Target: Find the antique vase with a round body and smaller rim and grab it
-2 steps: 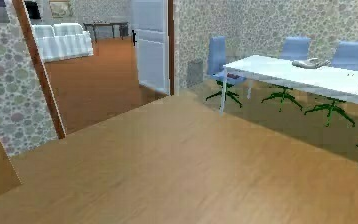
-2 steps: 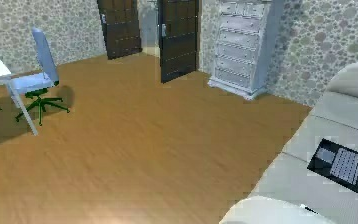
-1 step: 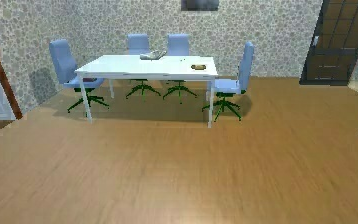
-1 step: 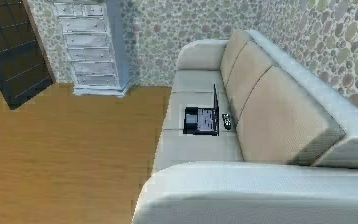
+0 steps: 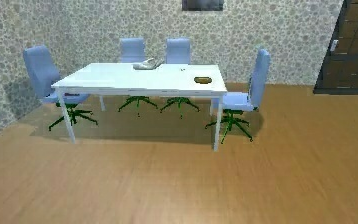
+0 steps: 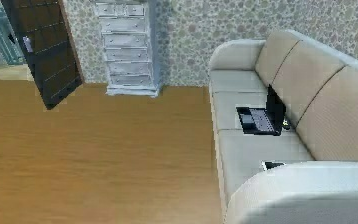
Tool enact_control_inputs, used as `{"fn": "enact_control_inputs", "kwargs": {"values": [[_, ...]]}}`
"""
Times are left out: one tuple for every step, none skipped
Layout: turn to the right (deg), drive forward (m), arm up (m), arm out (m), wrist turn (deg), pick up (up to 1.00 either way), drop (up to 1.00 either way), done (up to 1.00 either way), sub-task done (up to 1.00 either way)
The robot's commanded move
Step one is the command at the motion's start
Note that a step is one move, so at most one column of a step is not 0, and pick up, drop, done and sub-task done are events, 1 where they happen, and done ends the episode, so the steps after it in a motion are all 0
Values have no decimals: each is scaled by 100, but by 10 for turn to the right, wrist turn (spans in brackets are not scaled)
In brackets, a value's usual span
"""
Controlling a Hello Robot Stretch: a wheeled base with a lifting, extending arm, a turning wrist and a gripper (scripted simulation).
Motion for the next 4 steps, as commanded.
{"fn": "enact_control_inputs", "kwargs": {"values": [[390, 0, 0, 0, 0, 0, 0, 0, 0], [0, 100, 0, 0, 0, 0, 0, 0, 0], [0, 100, 0, 0, 0, 0, 0, 0, 0], [30, 0, 0, 0, 0, 0, 0, 0, 0]]}}
